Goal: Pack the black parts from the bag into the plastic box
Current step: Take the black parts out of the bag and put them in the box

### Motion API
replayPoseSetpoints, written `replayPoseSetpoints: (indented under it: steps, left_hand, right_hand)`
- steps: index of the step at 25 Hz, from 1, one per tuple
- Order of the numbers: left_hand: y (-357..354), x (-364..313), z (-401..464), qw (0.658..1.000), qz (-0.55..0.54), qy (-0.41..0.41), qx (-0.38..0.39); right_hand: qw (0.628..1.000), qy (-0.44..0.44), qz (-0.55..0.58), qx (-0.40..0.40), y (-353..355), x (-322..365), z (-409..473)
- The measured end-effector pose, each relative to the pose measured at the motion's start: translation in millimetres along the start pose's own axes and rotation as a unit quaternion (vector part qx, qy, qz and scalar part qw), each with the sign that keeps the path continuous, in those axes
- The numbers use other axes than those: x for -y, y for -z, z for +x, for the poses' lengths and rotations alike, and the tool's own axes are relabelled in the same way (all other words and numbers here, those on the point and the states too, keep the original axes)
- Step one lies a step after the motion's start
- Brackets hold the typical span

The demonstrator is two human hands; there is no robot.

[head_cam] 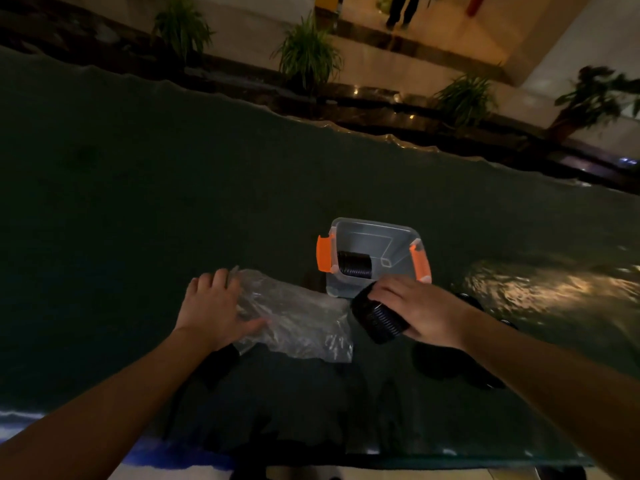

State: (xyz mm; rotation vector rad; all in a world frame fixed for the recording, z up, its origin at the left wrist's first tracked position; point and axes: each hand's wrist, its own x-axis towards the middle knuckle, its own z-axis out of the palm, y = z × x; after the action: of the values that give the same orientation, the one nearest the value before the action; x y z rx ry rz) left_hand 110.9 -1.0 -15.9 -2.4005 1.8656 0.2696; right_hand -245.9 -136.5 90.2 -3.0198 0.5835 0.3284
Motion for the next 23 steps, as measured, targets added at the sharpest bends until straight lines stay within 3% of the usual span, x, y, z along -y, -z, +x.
replayPoseSetpoints:
  steps: [7,14,18,23]
  left_hand:
    - [22.6,-34.3,-5.5,0.999,-0.019,-0.027,-0.044]
    - [46.6,-116.1,-7.9,0.997,-0.05,0.015,-0.05]
    - [54.6,-165.6,-6.2,0.995,-0.059,0.027,-0.078]
    - [55.6,-206.8,8.3,0.992,-0.064,0.057,-0.092]
  right_hand:
    - [0.997,-0.055,-0.061,-0.016,63.8,-82.6,-0.6]
    - [0.993,0.043,-0.1,0.049,37.0,-150.6,37.6]
    - [0.963,0.199,-0.17,0.066,9.0,-172.7,59.0]
    - [0.974,0.142,-0.095,0.146,-8.2,-176.7,70.5]
